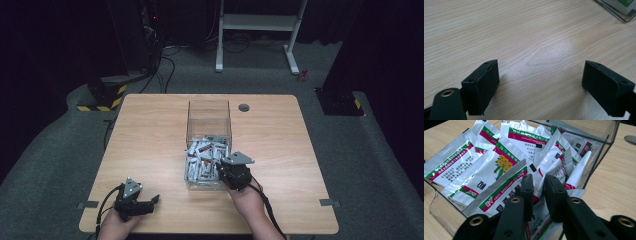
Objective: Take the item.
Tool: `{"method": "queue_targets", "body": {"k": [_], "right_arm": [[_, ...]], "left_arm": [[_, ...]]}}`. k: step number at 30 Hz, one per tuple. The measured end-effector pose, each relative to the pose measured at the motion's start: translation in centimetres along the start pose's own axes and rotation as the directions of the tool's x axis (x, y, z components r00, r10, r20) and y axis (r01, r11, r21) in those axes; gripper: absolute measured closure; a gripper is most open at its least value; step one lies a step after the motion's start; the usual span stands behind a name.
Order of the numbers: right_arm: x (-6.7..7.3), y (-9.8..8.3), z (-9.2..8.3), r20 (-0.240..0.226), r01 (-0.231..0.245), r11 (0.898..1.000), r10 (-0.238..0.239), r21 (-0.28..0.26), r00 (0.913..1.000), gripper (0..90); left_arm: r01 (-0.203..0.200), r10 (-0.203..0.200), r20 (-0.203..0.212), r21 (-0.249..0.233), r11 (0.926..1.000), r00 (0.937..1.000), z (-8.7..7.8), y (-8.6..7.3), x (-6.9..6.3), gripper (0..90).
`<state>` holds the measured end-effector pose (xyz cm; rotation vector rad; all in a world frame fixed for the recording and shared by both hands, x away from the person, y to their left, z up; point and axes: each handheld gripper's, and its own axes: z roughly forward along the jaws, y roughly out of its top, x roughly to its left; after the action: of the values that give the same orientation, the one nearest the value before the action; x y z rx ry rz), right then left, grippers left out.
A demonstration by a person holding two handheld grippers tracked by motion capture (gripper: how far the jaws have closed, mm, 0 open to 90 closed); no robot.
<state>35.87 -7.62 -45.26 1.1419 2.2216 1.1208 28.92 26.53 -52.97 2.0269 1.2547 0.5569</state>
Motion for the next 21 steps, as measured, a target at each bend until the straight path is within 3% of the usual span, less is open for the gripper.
{"method": "queue_targets", "body": {"k": [11, 21], "right_arm": [[-0.3, -0.1, -0.6, 0.004, -0.007, 0.999, 0.007, -0.041, 1.0, 89.0], [-0.2, 0.1, -1.6, 0.003, -0.003, 0.994, 0.003, -0.107, 1.0, 90.0]], "left_arm": [[-0.003, 0.003, 0.0, 0.002, 1.0, 1.0, 0.0, 0.0, 0.0, 14.7], [-0.004, 0.004, 0.001, 0.001, 1.0, 1.0, 0.0, 0.0, 0.0, 14.6]]}}
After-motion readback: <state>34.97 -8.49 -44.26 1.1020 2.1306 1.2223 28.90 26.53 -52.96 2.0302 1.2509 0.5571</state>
